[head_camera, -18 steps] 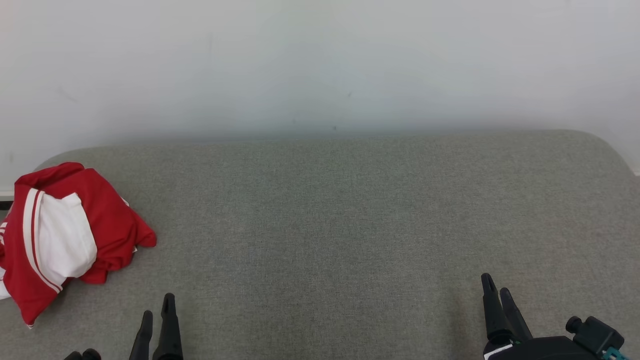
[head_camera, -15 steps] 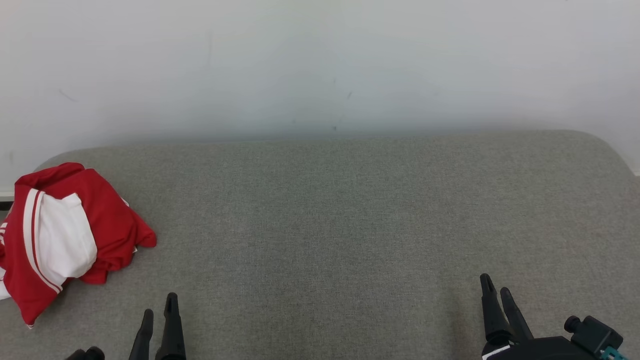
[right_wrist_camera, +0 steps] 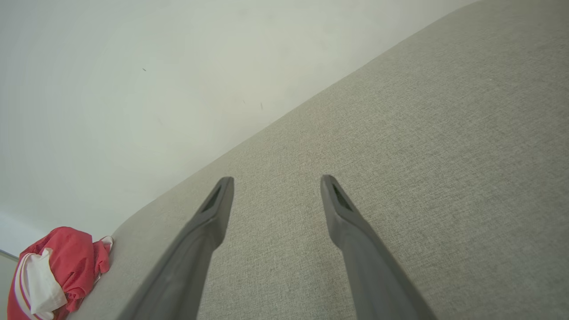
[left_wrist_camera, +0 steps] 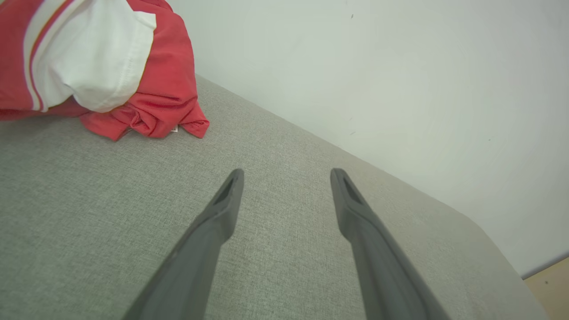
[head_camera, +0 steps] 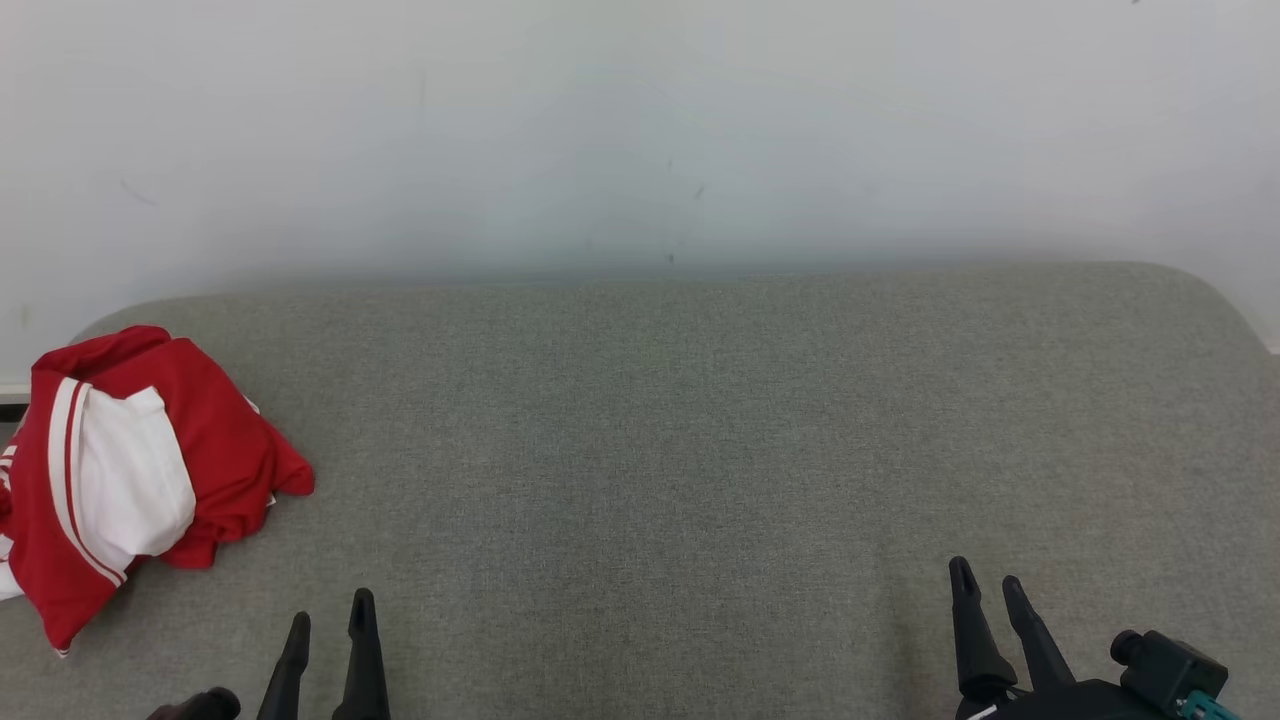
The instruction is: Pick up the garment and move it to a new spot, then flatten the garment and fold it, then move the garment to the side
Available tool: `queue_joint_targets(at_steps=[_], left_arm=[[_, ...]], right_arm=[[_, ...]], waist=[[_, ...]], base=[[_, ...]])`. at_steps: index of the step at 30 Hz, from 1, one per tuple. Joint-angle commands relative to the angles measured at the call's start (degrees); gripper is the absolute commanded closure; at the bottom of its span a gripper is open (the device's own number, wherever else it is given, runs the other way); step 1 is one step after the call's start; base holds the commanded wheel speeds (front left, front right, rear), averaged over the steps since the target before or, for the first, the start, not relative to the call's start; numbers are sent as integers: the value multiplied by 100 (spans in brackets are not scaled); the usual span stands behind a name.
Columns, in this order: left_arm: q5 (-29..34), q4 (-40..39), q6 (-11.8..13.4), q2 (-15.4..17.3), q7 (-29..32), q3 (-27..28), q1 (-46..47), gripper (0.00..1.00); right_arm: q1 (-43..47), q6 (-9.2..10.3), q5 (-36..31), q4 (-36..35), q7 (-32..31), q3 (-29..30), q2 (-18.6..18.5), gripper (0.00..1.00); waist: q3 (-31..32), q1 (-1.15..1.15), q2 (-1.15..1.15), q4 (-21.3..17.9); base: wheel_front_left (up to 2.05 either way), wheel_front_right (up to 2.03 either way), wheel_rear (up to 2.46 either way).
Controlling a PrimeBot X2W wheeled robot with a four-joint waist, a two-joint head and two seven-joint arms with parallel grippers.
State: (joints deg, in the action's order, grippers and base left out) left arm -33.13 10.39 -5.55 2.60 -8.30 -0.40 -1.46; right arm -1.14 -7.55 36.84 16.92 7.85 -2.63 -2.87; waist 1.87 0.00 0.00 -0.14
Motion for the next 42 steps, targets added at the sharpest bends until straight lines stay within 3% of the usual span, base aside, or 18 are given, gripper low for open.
queue_joint_targets(at_steps=[1, 20, 42], left_arm=[[192, -35, -13, 31, -50, -17, -46, 0], [1204, 22, -37, 35, -314, -137, -79, 0], [1721, 251, 49, 39, -559, -225, -112, 0]], right_arm=[[-2, 7, -158, -35, 51, 1, -8, 0], [46, 9, -1050, 58, 265, -115, -2, 0], [101, 11, -2108, 71, 513, -194, -4, 0]], waist=[[1, 0, 0, 1], [31, 0, 0, -4], [83, 0, 0, 9]], base=[[0, 0, 0], [0, 0, 0], [0, 0, 0]])
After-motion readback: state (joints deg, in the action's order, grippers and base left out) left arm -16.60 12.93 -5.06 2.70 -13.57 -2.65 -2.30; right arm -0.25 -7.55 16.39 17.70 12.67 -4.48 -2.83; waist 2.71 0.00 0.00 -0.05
